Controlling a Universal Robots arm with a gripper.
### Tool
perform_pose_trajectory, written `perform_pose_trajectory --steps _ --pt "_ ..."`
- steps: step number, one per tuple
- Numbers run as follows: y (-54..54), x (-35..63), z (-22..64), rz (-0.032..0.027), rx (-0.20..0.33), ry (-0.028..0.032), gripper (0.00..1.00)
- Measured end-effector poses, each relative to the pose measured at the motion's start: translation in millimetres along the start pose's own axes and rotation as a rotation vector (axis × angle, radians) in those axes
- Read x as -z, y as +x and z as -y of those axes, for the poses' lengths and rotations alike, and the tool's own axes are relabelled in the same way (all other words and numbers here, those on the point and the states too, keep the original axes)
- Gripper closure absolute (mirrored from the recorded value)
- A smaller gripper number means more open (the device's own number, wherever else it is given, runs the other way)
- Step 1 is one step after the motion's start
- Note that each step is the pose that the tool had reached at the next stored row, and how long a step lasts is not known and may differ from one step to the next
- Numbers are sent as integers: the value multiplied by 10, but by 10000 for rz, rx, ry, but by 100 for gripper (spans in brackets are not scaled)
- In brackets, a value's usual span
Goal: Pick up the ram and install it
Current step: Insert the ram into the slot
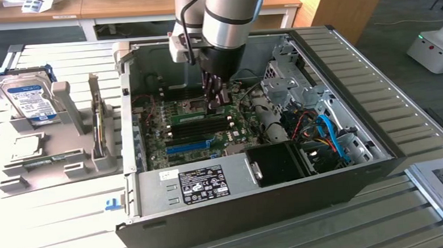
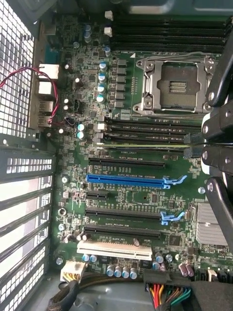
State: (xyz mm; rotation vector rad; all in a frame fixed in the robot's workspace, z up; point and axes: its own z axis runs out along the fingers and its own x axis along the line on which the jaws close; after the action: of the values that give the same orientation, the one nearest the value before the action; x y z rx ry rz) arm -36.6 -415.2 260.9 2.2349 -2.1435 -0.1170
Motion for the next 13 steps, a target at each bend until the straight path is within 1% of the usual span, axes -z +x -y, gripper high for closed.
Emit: perform_pose_trajectory --steps 5,10,11,13 --pt "0 -2 8 11 -122 3 88" --pt "0 -2 9 12 -131 6 88" --pt "0 -2 8 12 -130 20 88" --pt "0 -3 5 12 -129 72 88"
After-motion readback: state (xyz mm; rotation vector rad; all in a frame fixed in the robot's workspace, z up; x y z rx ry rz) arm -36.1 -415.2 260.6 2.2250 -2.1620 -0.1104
